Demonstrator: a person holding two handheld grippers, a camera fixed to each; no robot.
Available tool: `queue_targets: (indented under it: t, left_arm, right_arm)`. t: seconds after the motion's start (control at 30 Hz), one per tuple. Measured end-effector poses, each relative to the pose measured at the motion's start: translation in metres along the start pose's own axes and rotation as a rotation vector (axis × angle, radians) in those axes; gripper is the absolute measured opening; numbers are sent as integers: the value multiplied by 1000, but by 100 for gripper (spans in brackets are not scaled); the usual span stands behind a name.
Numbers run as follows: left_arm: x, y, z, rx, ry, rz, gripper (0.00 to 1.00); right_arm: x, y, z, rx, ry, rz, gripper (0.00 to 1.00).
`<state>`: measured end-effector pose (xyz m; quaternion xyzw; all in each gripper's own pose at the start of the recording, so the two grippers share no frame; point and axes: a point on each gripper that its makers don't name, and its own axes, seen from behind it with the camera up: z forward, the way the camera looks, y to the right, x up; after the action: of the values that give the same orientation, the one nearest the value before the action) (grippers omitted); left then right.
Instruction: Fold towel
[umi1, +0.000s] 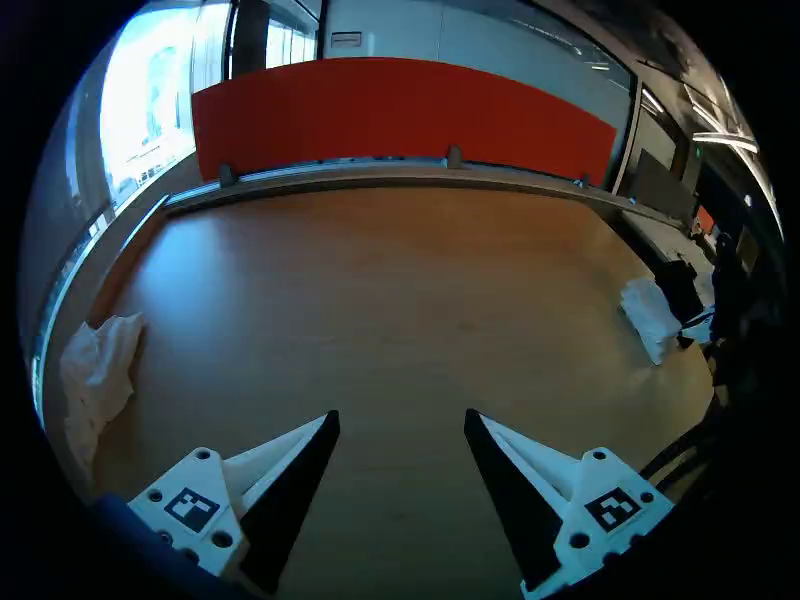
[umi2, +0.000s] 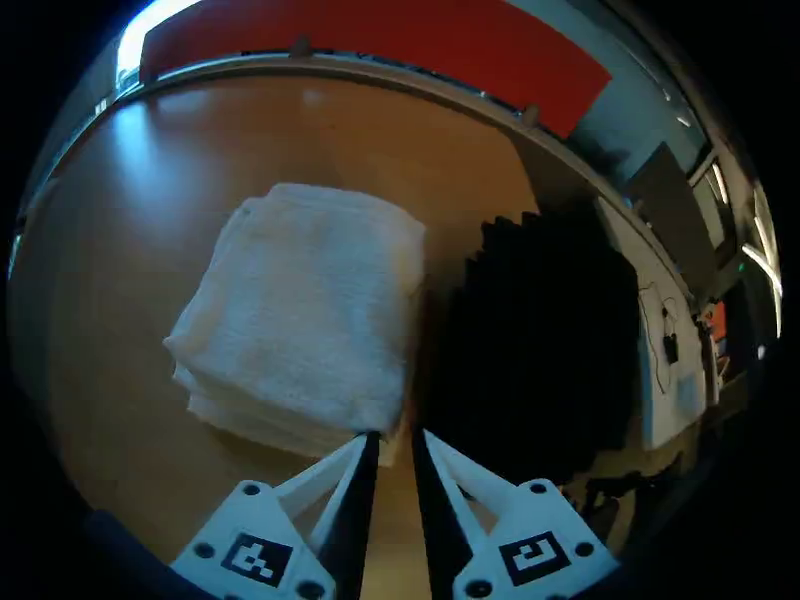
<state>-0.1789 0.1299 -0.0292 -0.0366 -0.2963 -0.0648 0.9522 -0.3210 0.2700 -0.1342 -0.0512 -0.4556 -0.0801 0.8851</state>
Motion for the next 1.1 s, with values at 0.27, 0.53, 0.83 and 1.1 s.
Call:
queue_targets:
  t: [0.27,0.53,0.83,1.1]
  left_arm:
    - [0,2,0,-8,3,-1,93]
    - [2,2,-1,-14,12,-3,93]
    - [7,-4,-2,-15,29,-6,92]
    - [13,-10,0,-17,50,-22,92]
  right_arm:
    - [7,7,-16,-41,50,-7,63]
    - [11,5,-26,-55,69,-25,75]
    - [30,-7,-34,-48,127,-5,91]
    - [55,-22,-42,-49,211,15,96]
